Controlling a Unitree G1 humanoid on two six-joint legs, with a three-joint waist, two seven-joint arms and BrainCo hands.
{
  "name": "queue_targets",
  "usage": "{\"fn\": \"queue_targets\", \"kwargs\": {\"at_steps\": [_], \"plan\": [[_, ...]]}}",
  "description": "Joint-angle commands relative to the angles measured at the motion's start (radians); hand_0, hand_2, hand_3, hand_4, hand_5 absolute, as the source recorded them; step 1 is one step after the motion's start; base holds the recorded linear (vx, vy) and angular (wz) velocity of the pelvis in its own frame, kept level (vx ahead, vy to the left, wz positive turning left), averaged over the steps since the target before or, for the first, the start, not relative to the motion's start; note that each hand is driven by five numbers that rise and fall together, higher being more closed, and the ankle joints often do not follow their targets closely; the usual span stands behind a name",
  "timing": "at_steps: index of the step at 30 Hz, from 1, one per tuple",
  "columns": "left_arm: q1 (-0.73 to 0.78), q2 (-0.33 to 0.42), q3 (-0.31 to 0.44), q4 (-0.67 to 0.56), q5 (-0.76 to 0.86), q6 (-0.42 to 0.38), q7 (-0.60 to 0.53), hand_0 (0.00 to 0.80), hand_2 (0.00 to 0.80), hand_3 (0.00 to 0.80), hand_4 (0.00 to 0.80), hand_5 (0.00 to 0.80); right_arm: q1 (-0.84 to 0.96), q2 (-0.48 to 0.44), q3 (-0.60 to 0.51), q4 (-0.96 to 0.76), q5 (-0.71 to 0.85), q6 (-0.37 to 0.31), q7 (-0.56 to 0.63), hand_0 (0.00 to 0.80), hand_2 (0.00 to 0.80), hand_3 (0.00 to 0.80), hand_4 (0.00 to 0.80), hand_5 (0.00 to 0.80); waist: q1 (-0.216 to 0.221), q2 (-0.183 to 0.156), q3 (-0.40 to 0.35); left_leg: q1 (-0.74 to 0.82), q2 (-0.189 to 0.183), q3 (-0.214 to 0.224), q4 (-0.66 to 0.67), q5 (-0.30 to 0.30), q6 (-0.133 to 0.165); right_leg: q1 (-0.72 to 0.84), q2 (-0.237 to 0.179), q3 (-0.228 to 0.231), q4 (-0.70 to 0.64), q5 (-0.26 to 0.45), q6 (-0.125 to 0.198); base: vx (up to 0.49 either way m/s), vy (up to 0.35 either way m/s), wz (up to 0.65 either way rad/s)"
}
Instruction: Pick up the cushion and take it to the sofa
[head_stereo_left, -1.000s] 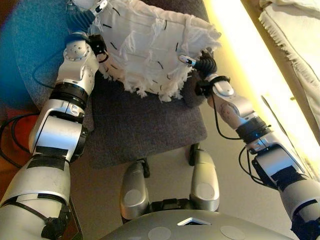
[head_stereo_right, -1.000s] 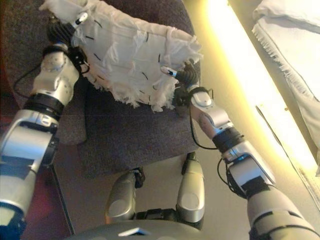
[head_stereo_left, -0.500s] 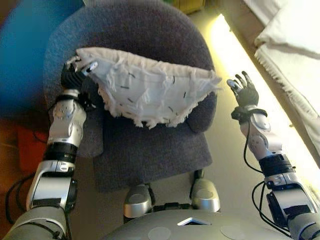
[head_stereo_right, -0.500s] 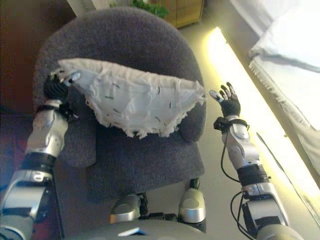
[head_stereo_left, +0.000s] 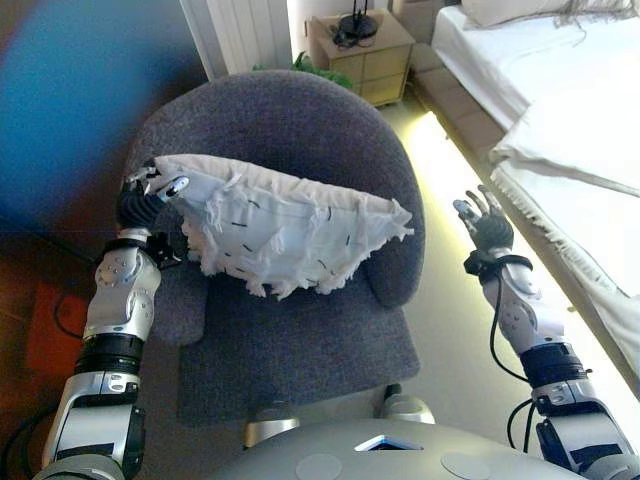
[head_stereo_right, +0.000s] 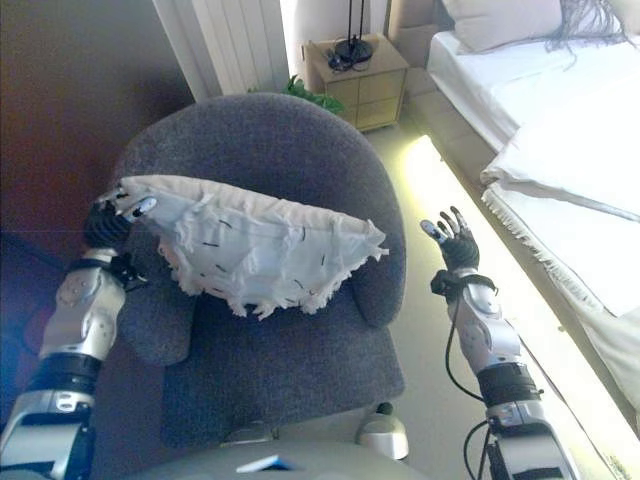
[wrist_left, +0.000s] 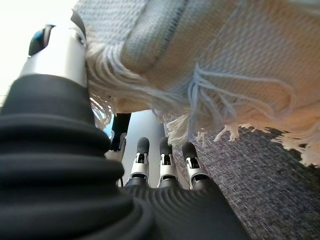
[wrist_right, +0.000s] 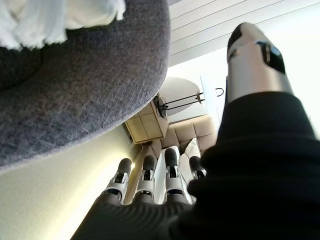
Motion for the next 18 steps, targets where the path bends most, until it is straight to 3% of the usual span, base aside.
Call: {"fn": "queue_targets", "kwargs": {"at_steps": [1, 8, 12, 14, 18], "plan": [[-0.076, 0.075, 0.099, -0.079, -0.002, -0.082, -0.010, 0.000, 0.000, 0.000, 0.000, 0.000, 0.036, -0.015, -0.039, -0.082, -0.014, -0.027, 0.020, 0.000, 0.000, 0.000, 0.000, 0.000, 0.028, 0.004, -0.083, -0.049, -0.019, 0.024, 0.051, -0.042, 0.038, -0.025, -0.017, -0.039, 0.046, -0.054, 0.016, 0.021, 0.006, 0.03], [-0.063, 0.066, 0.104, -0.100, -0.004, -0.048, -0.015, 0.000, 0.000, 0.000, 0.000, 0.000, 0.063, -0.006, -0.030, -0.087, -0.038, -0.002, 0.062, 0.000, 0.000, 0.000, 0.000, 0.000, 0.026, 0.001, -0.094, -0.035, -0.020, 0.031, 0.042, -0.044, 0.042, -0.017, -0.016, -0.042, 0.041, -0.052, 0.019, 0.000, 0.000, 0.00], [-0.075, 0.075, 0.087, -0.072, 0.097, 0.000, 0.034, 0.000, 0.000, 0.000, 0.000, 0.000, 0.054, -0.011, -0.017, -0.088, -0.032, 0.007, 0.061, 0.000, 0.000, 0.000, 0.000, 0.000, 0.025, 0.003, -0.093, -0.034, -0.021, 0.032, 0.041, -0.042, 0.042, -0.017, -0.014, -0.040, 0.042, -0.052, 0.019, 0.000, 0.000, 0.00], [-0.113, 0.107, 0.040, -0.001, 0.246, 0.001, 0.069, 0.000, 0.000, 0.000, 0.000, 0.000, 0.042, -0.022, 0.002, -0.085, -0.020, 0.014, 0.059, 0.000, 0.000, 0.000, 0.000, 0.000, 0.019, 0.008, -0.092, -0.038, -0.022, 0.032, 0.045, -0.041, 0.043, -0.022, -0.014, -0.036, 0.047, -0.053, 0.020, 0.000, 0.000, 0.00], [-0.225, 0.130, -0.051, 0.133, 0.221, 0.062, 0.152, 0.000, 0.000, 0.000, 0.000, 0.000, 0.021, -0.050, 0.039, -0.096, 0.006, 0.046, 0.063, 0.000, 0.000, 0.000, 0.000, 0.000, -0.001, 0.023, -0.088, -0.059, -0.027, 0.030, 0.047, -0.033, 0.040, -0.049, -0.019, -0.024, 0.059, -0.053, 0.022, 0.000, 0.025, 0.00]]}}
